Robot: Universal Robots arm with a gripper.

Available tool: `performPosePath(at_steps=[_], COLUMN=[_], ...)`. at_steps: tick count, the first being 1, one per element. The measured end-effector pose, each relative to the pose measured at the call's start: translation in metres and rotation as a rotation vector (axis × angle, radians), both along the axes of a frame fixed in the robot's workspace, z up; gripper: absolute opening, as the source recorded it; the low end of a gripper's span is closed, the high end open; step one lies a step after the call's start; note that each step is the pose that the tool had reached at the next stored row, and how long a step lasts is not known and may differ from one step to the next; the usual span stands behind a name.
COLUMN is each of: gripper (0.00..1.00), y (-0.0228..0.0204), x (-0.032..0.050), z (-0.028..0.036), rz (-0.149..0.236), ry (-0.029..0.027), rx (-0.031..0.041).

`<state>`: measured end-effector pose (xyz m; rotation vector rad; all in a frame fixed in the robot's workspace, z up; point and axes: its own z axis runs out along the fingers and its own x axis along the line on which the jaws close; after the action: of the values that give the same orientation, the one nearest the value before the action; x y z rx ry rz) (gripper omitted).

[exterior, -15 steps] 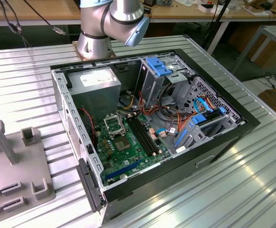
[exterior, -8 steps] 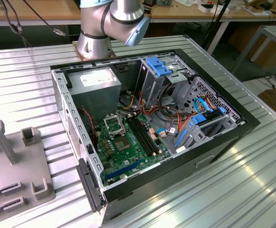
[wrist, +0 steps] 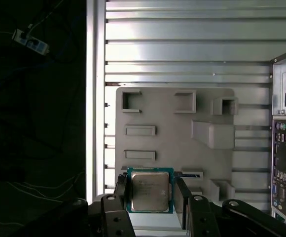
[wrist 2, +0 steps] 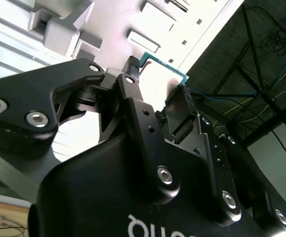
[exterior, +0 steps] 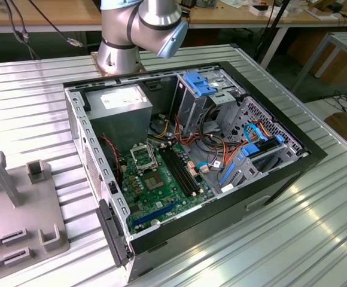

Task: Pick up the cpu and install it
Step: 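Pick up the cpu and move it towards the insertion slot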

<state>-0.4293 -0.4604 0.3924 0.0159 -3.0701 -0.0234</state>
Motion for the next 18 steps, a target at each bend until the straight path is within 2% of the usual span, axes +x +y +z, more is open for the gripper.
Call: performPosePath(at_steps=[18], gripper=[0.47], y=[-0.0001], x=[0.0154], z=[0.0], rz=[0.0], ry=[0.0001], rx=[-0.0001])
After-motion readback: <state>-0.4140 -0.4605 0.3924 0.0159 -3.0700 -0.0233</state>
